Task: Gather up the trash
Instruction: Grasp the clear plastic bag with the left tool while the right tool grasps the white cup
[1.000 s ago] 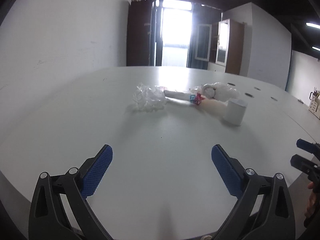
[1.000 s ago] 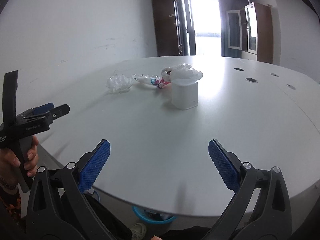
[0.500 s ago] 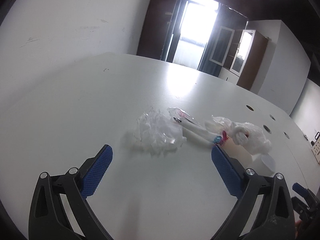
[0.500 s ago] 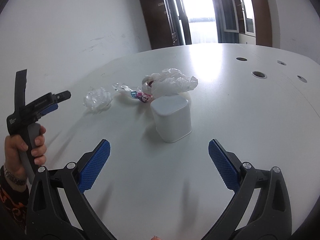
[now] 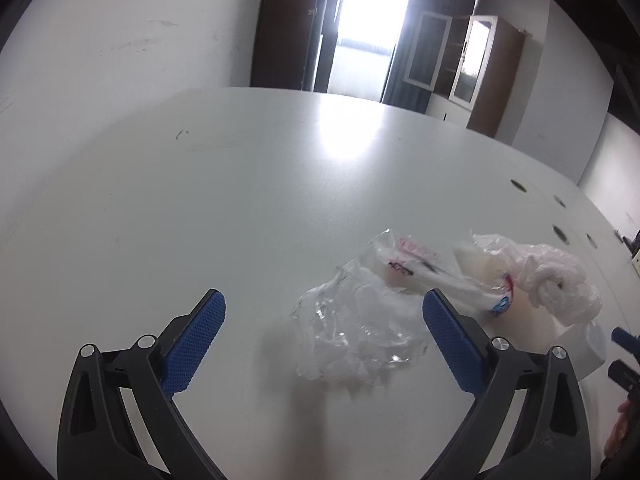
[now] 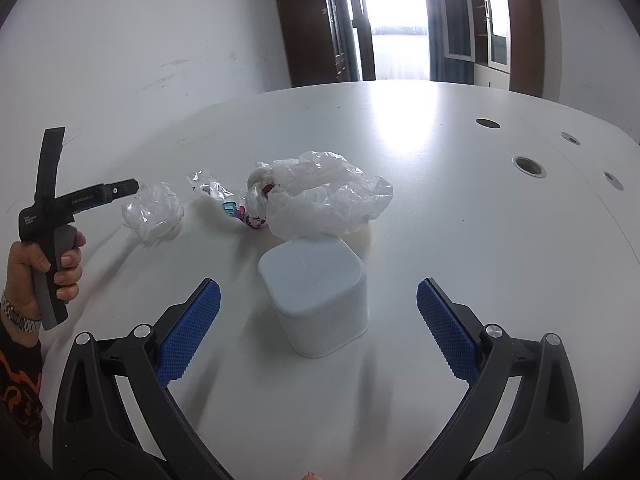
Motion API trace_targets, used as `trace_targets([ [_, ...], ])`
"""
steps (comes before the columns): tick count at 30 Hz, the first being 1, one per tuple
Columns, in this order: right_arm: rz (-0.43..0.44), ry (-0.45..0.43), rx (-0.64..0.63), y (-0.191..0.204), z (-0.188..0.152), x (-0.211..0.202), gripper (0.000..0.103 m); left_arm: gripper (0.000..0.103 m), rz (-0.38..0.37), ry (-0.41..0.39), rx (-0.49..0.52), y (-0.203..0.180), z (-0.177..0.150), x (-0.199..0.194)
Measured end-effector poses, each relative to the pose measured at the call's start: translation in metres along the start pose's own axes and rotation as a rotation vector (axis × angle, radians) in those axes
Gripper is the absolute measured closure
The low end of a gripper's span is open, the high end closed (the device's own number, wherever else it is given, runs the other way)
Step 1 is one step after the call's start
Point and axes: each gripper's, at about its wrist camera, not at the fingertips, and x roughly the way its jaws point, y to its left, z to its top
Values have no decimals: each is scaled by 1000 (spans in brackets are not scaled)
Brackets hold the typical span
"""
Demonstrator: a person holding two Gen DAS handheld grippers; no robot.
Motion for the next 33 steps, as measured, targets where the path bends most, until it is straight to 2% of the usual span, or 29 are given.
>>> trace_targets([
  [3, -4, 22, -11, 3, 2, 14, 9, 6, -32, 48, -28, 9, 0, 16],
  [6, 5, 44, -1, 1, 5, 27, 9, 6, -22, 98, -26, 6, -4, 33],
  [10, 4, 61, -10, 1, 10, 38, 11, 6, -75, 100, -26, 3, -4, 30],
  [12, 21, 76, 3, 1, 11, 44, 18, 6, -62, 109, -25, 4, -5, 31],
  [14, 30, 79, -7, 1, 11, 47, 29, 7, -65, 125, -49, 10, -4, 35],
  [16, 37, 60, 4, -2, 12, 44, 31, 7, -74, 134, -83, 19, -4, 34],
  [17, 45, 55, 18, -5, 11, 43, 39, 8, -74, 136, -95, 21, -5, 35],
  [20, 62, 43, 42, -11, 10, 39, 40, 17, -75, 143, -95, 24, -5, 37],
  [22, 47, 38, 26, -9, 8, 37, 40, 34, -63, 156, -90, 23, -7, 41],
  [23, 42, 36, 13, -7, 7, 37, 40, 38, -67, 169, -91, 23, -8, 44],
  [25, 50, 34, 16, -7, 7, 36, 40, 60, -103, 175, -105, 24, -10, 44],
  [27, 51, 26, 28, -11, 6, 33, 40, 69, -122, 162, -105, 21, -10, 41],
  [28, 45, 21, 37, -14, 6, 31, 40, 73, -118, 150, -102, 22, -10, 38],
  [33, 28, -11, 99, -29, 0, 8, 40, 76, -196, 106, -159, 30, -12, 24],
])
